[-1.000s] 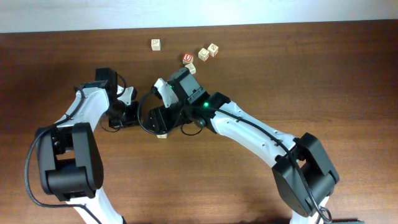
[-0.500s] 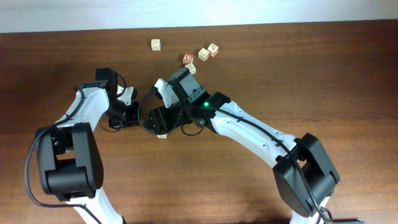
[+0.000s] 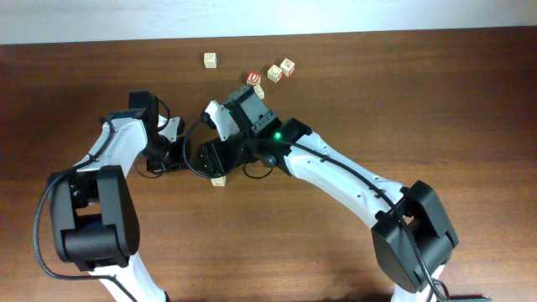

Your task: Rotate 4 blocks

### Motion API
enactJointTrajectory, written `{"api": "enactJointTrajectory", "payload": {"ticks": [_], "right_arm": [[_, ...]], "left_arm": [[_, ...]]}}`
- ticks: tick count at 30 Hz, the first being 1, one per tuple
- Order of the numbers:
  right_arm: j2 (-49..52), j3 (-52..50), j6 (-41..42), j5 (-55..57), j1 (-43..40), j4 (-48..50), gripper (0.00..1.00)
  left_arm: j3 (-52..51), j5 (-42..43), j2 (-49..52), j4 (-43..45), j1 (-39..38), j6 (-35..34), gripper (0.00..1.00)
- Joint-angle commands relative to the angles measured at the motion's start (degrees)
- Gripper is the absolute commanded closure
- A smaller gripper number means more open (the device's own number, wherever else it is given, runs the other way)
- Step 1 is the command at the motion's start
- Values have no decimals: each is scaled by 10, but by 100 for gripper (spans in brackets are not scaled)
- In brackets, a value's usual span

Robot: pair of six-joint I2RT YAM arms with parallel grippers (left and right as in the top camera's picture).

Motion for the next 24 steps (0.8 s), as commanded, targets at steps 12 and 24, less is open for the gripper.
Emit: {"api": "enactJointTrajectory", "payload": {"ticks": [12,24], "right_arm": [[-19,508,-108,292,-177,-571,96],[-261,615,-106,389,-212,-710,20]], "left_arm": [[355,-163,-142,-211,3,-13,100],[366,-212,-275,-280,3,-12,1]]}}
